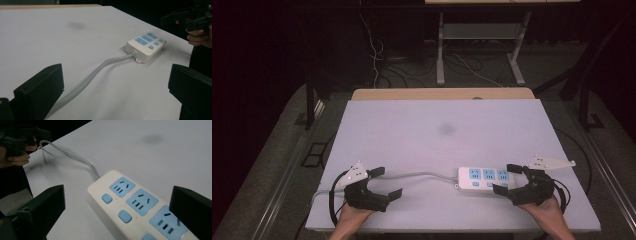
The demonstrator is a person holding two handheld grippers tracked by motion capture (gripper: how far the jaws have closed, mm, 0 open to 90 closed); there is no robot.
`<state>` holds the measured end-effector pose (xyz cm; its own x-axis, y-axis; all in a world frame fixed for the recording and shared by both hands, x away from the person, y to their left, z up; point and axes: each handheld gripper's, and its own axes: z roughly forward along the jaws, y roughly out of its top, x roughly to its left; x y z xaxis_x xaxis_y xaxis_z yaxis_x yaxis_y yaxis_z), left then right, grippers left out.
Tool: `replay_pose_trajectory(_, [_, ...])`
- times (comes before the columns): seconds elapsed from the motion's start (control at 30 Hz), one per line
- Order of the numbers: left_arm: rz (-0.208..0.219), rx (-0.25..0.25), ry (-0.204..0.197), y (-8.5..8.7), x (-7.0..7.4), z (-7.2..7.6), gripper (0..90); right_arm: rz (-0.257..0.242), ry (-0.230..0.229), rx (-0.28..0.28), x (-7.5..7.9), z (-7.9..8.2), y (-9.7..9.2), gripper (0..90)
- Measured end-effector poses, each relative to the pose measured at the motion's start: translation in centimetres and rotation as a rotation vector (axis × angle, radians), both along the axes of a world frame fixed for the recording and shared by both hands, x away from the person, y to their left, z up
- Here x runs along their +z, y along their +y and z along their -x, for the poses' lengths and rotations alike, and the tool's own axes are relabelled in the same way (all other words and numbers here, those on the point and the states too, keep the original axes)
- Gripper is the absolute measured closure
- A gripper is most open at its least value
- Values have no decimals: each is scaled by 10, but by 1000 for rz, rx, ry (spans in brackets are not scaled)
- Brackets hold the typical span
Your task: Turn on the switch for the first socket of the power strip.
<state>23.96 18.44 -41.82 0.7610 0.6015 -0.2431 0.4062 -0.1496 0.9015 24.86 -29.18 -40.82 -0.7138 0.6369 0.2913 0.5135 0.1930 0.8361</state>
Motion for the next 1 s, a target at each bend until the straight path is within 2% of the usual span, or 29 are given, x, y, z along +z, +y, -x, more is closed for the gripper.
replay_pose_trajectory(0.4, [-9, -21, 7, -4, -1, 0, 0, 3, -1, 4, 1, 1, -3, 2])
replay_pose_trajectory(1.0, [-10, -16, 13, -6, -2, 2, 0, 14, 11, 1, 7, -1, -4, 2])
